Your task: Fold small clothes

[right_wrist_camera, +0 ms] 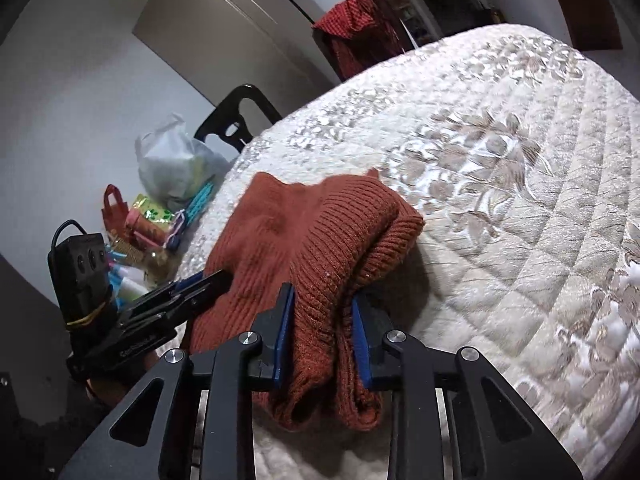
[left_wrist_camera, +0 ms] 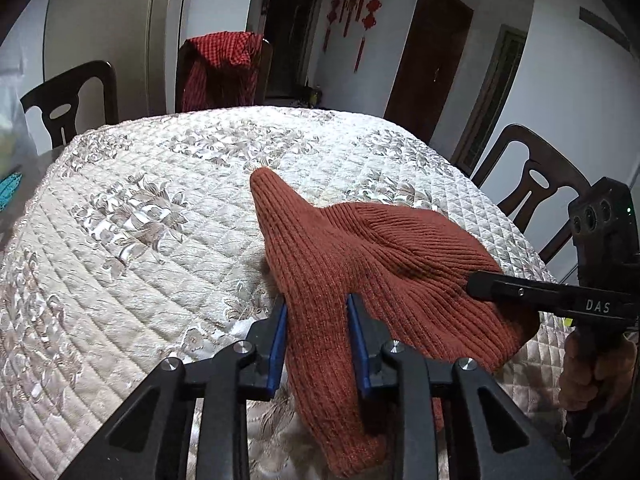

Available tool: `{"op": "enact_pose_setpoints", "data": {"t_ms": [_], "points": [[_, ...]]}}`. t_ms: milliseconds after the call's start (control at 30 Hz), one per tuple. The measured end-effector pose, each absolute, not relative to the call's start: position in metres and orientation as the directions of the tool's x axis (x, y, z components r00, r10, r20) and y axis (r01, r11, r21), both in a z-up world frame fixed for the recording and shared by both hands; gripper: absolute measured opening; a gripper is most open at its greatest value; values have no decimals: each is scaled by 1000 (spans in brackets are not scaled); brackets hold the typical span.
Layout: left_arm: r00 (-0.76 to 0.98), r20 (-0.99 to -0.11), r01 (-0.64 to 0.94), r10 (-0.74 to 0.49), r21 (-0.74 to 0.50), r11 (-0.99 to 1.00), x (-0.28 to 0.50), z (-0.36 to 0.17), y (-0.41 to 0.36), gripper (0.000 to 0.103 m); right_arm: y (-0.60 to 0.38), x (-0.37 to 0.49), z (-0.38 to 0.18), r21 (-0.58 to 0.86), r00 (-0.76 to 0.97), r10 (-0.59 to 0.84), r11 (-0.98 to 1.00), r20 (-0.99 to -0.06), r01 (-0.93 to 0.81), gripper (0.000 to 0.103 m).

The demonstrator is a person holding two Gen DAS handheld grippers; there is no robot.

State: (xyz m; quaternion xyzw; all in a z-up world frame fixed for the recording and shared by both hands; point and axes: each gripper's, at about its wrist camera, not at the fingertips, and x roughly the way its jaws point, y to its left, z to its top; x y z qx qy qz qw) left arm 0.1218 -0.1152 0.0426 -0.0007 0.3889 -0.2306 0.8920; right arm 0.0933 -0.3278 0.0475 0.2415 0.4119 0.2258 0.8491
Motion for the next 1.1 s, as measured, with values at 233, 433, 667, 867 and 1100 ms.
{"op": "enact_pose_setpoints", "data": {"t_ms": [233, 433, 667, 867, 1100], "points": [[597, -691, 412, -408, -172, 895, 116, 43, -109, 30, -321, 87, 49, 591, 558, 586, 782, -587, -199, 27], [608, -677, 414, -414, -175, 893, 113, 48, -103, 30, -314, 85, 53, 587, 560, 589, 782, -583, -212, 27], [630, -661, 403, -409, -172, 899, 116, 54, -90, 30, -298, 91, 61, 576, 561, 597, 781, -573, -243, 27], [662, -653, 364, -369, -151, 919, 127, 57, -63, 30, -267, 116, 64, 570, 540, 621, 770, -567, -287, 27], [705, -648, 275, -290, -127, 953, 143, 63, -12, 26, -214, 151, 66, 571, 492, 672, 736, -554, -362, 27]]}}
